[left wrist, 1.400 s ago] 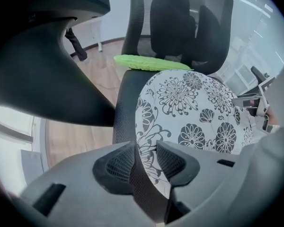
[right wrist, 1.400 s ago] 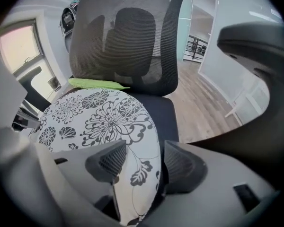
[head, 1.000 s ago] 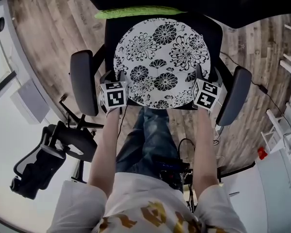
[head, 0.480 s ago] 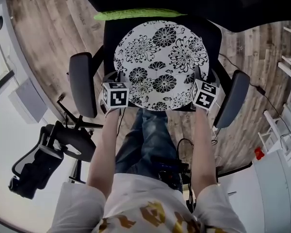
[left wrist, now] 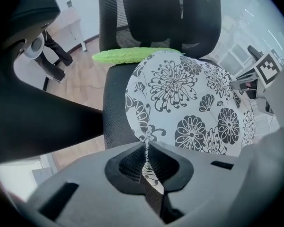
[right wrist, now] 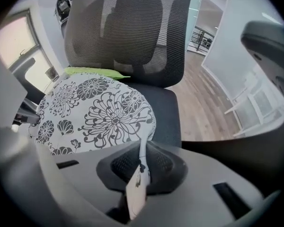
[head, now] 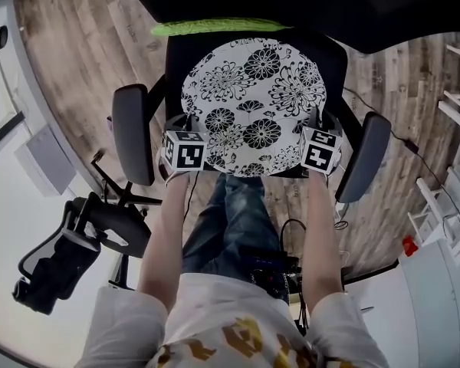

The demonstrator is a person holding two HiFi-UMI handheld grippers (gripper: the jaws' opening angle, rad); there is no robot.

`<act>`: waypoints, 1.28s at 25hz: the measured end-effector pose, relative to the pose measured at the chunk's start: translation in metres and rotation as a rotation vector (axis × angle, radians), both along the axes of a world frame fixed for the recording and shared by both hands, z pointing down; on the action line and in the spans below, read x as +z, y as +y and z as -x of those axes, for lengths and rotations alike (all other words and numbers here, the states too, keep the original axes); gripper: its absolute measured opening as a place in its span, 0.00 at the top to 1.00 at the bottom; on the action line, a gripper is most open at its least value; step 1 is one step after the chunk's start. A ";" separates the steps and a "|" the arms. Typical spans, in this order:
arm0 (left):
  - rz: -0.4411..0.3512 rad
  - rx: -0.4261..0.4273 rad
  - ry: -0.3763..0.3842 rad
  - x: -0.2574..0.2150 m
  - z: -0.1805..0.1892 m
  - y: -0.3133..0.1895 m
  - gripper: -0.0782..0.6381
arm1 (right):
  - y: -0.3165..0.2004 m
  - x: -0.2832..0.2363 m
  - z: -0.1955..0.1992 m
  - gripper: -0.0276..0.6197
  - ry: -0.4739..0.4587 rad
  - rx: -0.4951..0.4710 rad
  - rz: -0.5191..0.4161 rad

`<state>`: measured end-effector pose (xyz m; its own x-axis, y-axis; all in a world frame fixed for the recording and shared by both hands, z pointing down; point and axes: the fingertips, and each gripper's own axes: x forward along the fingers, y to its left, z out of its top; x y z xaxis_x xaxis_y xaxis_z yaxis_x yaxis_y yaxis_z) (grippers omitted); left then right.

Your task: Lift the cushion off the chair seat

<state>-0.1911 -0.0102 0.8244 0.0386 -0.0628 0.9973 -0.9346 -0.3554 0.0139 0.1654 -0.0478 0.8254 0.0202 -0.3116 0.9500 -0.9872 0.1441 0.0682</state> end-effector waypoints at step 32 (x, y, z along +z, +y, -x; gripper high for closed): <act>-0.048 -0.005 0.131 -0.081 -0.025 -0.024 0.87 | 0.003 -0.081 0.011 0.91 -0.025 0.013 -0.037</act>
